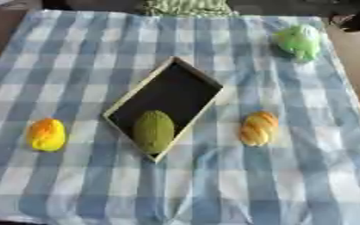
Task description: Pick up objects on the table and place them in the box.
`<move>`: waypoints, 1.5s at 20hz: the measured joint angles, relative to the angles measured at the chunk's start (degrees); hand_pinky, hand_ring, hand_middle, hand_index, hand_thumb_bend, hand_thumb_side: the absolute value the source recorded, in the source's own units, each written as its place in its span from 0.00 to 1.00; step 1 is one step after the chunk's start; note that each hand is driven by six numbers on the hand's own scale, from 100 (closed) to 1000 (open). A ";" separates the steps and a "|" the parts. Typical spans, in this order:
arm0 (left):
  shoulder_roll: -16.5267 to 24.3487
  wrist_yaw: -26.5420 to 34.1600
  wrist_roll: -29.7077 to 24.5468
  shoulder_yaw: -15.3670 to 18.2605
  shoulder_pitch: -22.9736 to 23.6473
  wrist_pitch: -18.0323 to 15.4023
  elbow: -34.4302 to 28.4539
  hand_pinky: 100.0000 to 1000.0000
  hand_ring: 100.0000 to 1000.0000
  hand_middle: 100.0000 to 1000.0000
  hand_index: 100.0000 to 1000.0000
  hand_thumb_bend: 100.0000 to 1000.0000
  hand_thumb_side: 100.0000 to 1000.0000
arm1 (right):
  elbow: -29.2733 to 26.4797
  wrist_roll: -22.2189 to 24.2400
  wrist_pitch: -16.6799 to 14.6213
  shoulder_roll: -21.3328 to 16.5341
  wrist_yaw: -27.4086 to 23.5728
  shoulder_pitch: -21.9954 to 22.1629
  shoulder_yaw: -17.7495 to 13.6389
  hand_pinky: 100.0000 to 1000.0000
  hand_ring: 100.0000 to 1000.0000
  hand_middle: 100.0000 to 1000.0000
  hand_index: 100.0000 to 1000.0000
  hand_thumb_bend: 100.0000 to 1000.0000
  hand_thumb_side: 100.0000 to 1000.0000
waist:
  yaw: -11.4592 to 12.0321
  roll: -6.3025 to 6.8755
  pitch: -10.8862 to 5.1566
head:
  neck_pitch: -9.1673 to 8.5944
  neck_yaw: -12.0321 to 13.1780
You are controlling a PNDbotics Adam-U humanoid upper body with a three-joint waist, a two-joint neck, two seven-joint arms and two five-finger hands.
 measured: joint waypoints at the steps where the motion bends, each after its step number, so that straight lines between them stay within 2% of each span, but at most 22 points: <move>1: 0.02 -0.02 0.01 0.00 0.00 0.00 0.00 0.78 0.86 0.83 0.90 0.37 0.75 | -0.06 0.53 -0.22 0.00 0.04 0.08 0.00 0.94 0.97 0.91 0.89 0.00 0.24 | 0.01 0.00 0.00 | 0.00 0.00; 3: 0.12 -0.05 0.04 0.00 0.00 0.01 0.00 0.78 0.86 0.83 0.90 0.37 0.75 | -0.22 1.50 -0.58 0.00 0.15 0.21 0.01 0.94 0.98 0.92 0.89 0.00 0.16 | 0.03 0.00 0.00 | 0.00 0.00; 5: 0.15 -0.07 0.10 0.00 0.00 -0.01 0.00 0.78 0.86 0.83 0.90 0.37 0.75 | -0.36 2.31 -0.84 -0.01 0.16 0.23 0.02 0.94 0.98 0.92 0.89 0.00 0.16 | 0.08 0.00 0.00 | 0.00 0.00; 6: 0.15 -0.07 0.12 0.00 0.00 -0.01 0.00 0.78 0.86 0.83 0.90 0.35 0.76 | -0.38 2.61 -0.93 -0.01 0.16 0.23 0.02 0.94 0.98 0.93 0.89 0.05 0.11 | 0.08 0.00 0.00 | 0.00 0.00; 15: 0.20 0.07 -0.03 -0.01 0.32 -0.18 -0.66 0.78 0.86 0.81 0.90 0.34 0.76 | -1.79 3.98 -1.82 -0.41 1.58 1.27 1.43 0.96 0.98 0.92 0.90 0.16 0.10 | 0.49 0.00 0.09 | 0.00 -0.12; 19: 0.25 0.59 -0.07 -0.04 0.98 -0.22 -1.67 0.78 0.86 0.81 0.90 0.33 0.76 | -1.80 3.79 -1.67 -0.40 3.53 1.20 1.47 0.96 0.99 0.93 0.91 0.19 0.09 | 0.60 0.00 0.82 | 0.00 -0.45; 25: 1.99 3.71 0.04 -0.38 4.26 -0.45 -7.55 0.78 0.86 0.81 0.89 0.34 0.75 | -2.17 2.38 -1.15 -0.34 5.50 0.82 1.44 0.96 0.99 0.94 0.92 0.19 0.09 | 0.87 0.00 2.64 | 0.01 -2.02; 30: 3.45 7.48 0.60 -0.75 7.64 0.07 -14.63 0.78 0.86 0.81 0.89 0.34 0.74 | -2.82 0.82 -0.52 -0.27 5.77 0.42 1.42 0.97 0.99 0.95 0.94 0.19 0.15 | 0.87 -0.02 3.92 | 0.01 -3.32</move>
